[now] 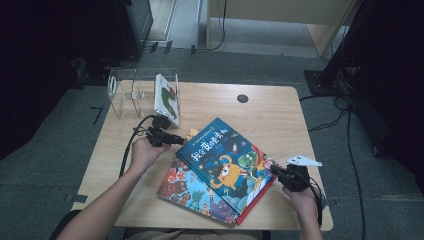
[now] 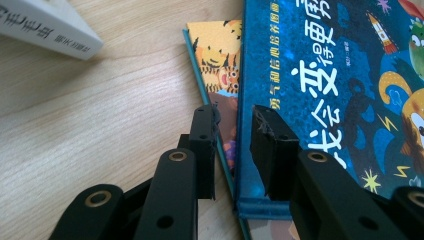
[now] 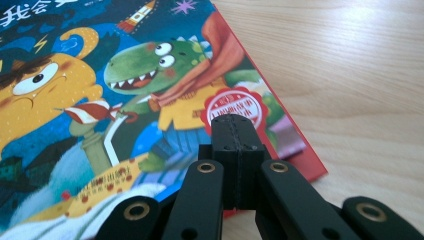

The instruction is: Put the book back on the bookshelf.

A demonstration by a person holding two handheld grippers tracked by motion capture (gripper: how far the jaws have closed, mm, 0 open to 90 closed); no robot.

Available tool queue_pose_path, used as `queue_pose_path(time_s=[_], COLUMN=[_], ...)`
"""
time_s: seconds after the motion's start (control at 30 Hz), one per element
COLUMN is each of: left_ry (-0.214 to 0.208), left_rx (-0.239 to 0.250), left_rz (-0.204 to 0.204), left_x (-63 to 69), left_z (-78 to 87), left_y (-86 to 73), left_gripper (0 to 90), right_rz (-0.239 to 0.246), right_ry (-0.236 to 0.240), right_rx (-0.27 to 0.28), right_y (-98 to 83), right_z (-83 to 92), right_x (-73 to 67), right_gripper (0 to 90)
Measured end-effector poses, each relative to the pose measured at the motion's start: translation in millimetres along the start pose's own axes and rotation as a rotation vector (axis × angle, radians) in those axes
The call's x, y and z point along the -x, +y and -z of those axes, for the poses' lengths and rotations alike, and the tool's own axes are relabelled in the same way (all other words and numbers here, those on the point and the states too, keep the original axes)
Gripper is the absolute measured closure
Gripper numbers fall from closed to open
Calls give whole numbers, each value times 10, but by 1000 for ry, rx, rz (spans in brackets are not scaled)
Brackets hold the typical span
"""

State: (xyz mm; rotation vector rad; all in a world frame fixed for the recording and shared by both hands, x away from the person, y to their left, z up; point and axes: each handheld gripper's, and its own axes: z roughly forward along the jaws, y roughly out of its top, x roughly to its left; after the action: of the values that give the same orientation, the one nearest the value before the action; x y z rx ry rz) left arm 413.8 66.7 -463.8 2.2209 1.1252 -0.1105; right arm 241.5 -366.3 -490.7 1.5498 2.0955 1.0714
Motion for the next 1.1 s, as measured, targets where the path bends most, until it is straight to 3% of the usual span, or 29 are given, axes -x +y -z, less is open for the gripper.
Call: queue_pose_path(time_s=[0.1, 0.2, 0.43, 0.67, 1.1], left_ry=[-7, -4, -39, -43, -64], left_rx=[6, 11, 13, 26, 48], left_rz=[3, 3, 4, 6, 58], left_x=[3, -6, -15, -23, -136], left_z=[-8, -8, -5, 18, 118], left_y=[20, 31, 20, -24, -196], left_gripper=[726, 713, 618, 565, 520], right_rz=[-15, -14, -34, -35, -16], right_ry=[-12, -23, -8, 4, 8], right_rx=[-8, -68, -43, -33, -17], right_y=[-42, -97, -85, -26, 173], right_z=[56, 59, 29, -50, -274], right_x=[17, 48, 62, 74, 116], right_gripper=[900, 900, 900, 900, 900])
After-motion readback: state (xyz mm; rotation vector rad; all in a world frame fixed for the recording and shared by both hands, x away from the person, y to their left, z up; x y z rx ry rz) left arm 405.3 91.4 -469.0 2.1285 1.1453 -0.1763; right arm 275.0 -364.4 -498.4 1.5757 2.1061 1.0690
